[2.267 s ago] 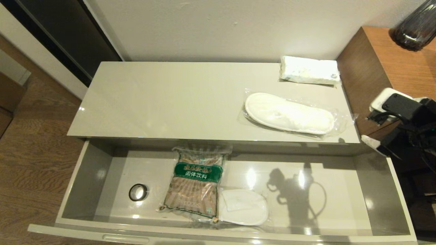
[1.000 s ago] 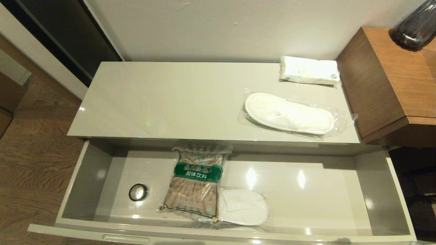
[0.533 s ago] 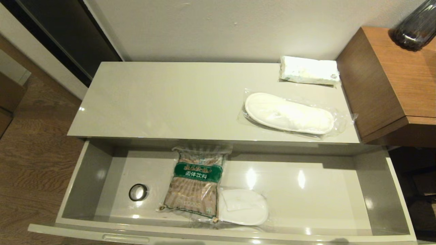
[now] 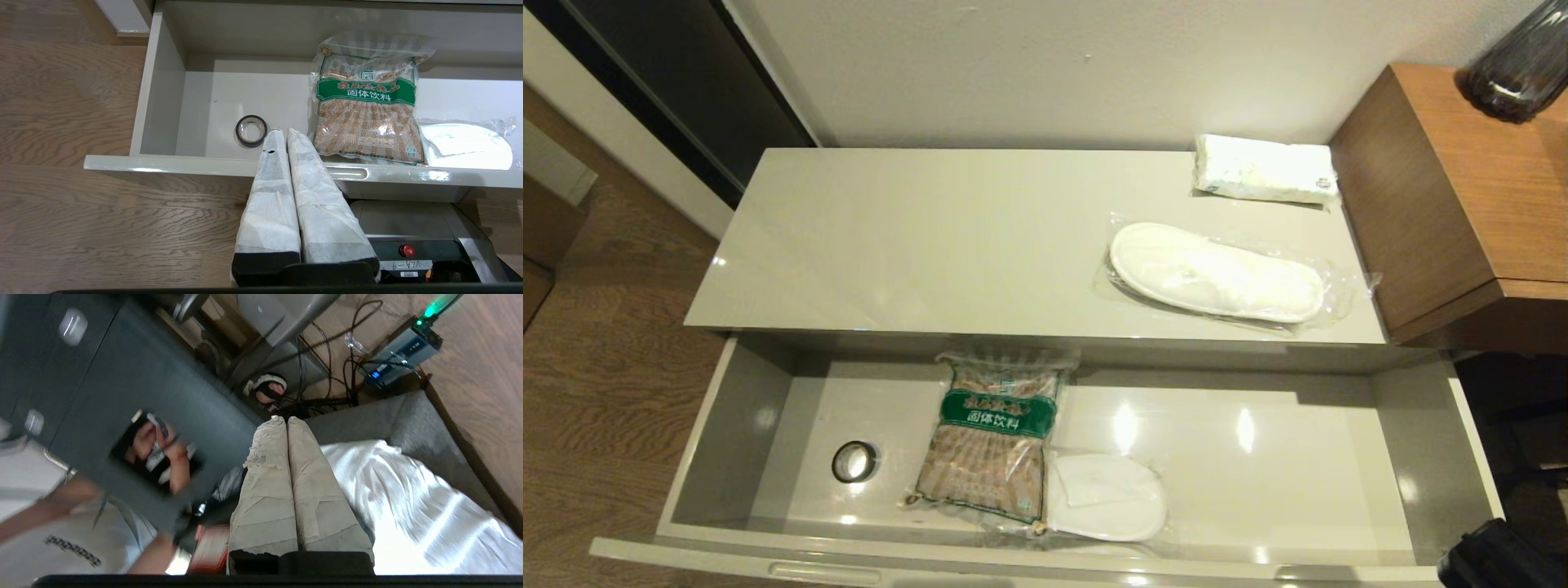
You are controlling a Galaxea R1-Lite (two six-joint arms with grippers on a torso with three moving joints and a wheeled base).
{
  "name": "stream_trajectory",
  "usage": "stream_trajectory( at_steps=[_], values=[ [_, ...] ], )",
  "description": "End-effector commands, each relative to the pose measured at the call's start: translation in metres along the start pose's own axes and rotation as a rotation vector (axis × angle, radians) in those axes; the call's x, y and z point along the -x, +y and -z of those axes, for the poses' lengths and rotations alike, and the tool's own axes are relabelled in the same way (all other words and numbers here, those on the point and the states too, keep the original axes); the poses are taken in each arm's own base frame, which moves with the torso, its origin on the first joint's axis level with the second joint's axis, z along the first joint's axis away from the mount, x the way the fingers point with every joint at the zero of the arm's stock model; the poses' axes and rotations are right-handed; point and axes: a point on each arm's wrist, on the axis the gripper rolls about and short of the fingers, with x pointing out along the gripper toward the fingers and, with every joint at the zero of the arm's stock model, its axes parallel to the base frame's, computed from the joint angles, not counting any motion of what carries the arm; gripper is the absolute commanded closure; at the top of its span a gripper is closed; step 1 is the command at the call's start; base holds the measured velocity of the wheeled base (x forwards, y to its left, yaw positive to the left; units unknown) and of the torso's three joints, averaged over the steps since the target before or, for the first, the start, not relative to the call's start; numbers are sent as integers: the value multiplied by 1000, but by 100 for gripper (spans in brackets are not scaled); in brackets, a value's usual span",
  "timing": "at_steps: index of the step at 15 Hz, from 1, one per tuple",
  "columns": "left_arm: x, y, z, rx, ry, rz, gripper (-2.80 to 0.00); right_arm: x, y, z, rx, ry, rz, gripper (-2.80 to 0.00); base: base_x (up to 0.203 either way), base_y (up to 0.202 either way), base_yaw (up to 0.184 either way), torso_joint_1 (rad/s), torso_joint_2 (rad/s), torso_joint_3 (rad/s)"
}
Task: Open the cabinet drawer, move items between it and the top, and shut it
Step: Close the drawer
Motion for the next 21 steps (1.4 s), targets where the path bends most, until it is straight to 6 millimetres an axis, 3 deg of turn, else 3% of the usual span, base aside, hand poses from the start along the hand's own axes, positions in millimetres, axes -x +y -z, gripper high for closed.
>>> stream_trajectory(
  at_steps=[1, 5, 9, 11, 16, 21],
  values=[
    [0, 0, 0, 1, 1, 0, 0, -27, -15, -15, -16, 2, -4, 0, 0, 0, 0, 0, 0, 0],
    [0, 0, 0, 1, 1, 0, 0, -46, -38, -49, 3, -217, 123, 0, 0, 0, 0, 0, 0, 0],
    [0, 0, 0, 1, 2, 0, 0, -42, -54, -77, 41, -411, 296, 0, 0, 0, 0, 0, 0, 0],
    [0, 0, 0, 1, 1, 0, 0, -29, -63, -99, 73, -588, 450, 0, 0, 0, 0, 0, 0, 0],
    [0, 0, 0, 1, 2, 0, 0, 5, -80, -139, 56, -791, 776, 0, 0, 0, 0, 0, 0, 0],
    [0, 0, 0, 1, 2, 0, 0, 60, -100, -199, -4, -1019, 983, 0, 0, 0, 0, 0, 0, 0]
  ],
)
